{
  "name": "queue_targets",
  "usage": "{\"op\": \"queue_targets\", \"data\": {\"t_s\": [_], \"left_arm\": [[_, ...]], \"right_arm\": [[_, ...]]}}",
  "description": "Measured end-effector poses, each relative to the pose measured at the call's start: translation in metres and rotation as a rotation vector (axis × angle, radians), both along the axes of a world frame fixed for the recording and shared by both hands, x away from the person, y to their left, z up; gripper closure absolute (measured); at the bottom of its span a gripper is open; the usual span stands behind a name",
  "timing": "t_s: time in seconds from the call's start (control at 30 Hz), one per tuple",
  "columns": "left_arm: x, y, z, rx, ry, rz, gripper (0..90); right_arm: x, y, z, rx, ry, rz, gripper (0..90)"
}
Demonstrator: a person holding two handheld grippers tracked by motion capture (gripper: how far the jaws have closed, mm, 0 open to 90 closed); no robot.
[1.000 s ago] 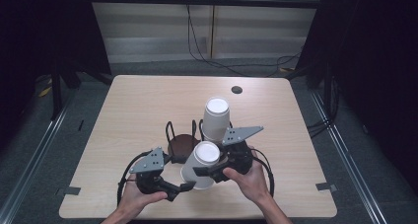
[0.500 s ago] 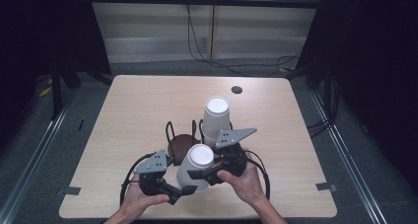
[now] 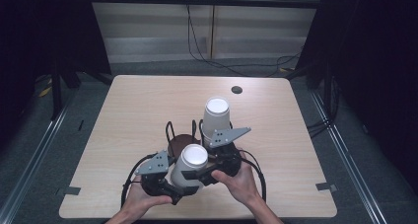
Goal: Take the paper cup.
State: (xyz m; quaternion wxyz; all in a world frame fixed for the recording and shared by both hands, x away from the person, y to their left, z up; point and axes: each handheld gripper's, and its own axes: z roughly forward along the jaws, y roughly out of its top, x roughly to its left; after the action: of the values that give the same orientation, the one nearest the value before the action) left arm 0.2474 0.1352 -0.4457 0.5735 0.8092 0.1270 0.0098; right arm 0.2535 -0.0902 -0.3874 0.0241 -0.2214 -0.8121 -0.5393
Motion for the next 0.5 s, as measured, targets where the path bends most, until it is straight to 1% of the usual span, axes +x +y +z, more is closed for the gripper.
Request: {"op": "queue_targets", "data": {"t_s": [0.17,0.23,0.27,0.3,0.37,0.43,0.47,0.5], "left_arm": [[0.0001,0.0003,0.001,0.0,0.008,-0.011,14.7],[0.0,0.0013,0.0018,0.007,0.006,-0.01,15.3],[0.0006,0.0015,0.0021,0.009,0.015,-0.016,15.7],[0.0006,0.0015,0.0021,0.009,0.015,-0.016,15.9],[0.0016,0.0026,0.0023,0.028,0.026,-0.017,16.3],[0.0021,0.0029,0.0023,0.029,0.034,-0.017,16.7],[0.0031,0.0052,0.0031,0.03,0.043,-0.018,17.0],[0.0031,0.0052,0.0031,0.03,0.043,-0.018,17.2]], "right_arm": [[0.0005,-0.0003,-0.0002,0.005,0.001,0.005,24.1],[0.0007,-0.0008,-0.0005,0.007,0.008,0.009,23.2],[0.0009,-0.0011,-0.0009,0.01,0.019,0.008,22.4],[0.0009,-0.0011,-0.0009,0.01,0.019,0.008,22.4],[0.0007,0.0,-0.0027,0.004,0.008,0.005,21.2],[0.0006,0.0003,-0.003,-0.001,0.003,0.003,20.4],[0.0003,0.0003,-0.0028,-0.015,-0.007,-0.009,15.9],[0.0003,0.0003,-0.0028,-0.015,-0.007,-0.009,15.9]]}}
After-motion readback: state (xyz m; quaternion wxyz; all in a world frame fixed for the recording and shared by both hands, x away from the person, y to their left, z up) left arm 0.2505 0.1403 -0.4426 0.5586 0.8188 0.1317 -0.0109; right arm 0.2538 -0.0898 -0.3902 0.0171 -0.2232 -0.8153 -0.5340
